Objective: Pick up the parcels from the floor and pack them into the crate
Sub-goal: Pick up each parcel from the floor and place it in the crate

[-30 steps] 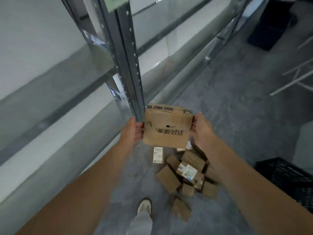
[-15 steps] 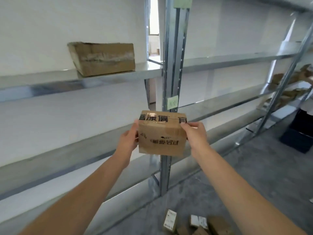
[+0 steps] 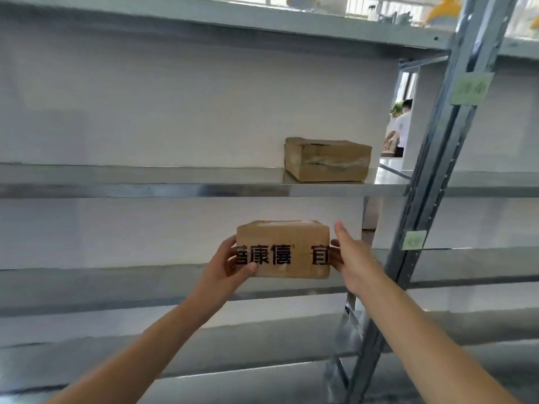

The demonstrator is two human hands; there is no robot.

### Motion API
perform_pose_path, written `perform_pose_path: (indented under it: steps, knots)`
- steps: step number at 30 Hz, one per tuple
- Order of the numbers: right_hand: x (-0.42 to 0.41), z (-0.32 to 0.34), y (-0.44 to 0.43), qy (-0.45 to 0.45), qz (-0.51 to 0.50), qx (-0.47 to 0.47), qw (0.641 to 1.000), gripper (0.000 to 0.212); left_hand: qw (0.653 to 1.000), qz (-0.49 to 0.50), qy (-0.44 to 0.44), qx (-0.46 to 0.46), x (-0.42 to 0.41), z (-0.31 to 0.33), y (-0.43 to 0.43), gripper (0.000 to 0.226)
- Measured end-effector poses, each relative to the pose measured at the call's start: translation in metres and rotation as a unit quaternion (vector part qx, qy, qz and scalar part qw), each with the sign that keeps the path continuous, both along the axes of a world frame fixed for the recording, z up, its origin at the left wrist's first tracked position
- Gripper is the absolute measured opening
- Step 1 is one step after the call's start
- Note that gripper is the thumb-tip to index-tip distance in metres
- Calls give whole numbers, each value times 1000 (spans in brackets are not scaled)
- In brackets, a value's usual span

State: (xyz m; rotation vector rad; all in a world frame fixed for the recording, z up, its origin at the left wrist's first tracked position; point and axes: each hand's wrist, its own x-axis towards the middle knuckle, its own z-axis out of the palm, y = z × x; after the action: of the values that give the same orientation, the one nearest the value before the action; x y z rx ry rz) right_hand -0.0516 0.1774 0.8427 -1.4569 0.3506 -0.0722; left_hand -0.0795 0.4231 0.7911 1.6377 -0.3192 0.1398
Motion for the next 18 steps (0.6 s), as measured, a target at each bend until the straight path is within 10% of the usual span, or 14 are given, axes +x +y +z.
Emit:
perform_pose_path:
  steps: [8,18]
  knots:
    - [-4,1,177,-62,137,-49,987,22,991,114,11,-71,-42,0,164,51]
    - [-27,-50,399,-85,334,-87,935,50,960,247,52,-122,-137,-45,373,51]
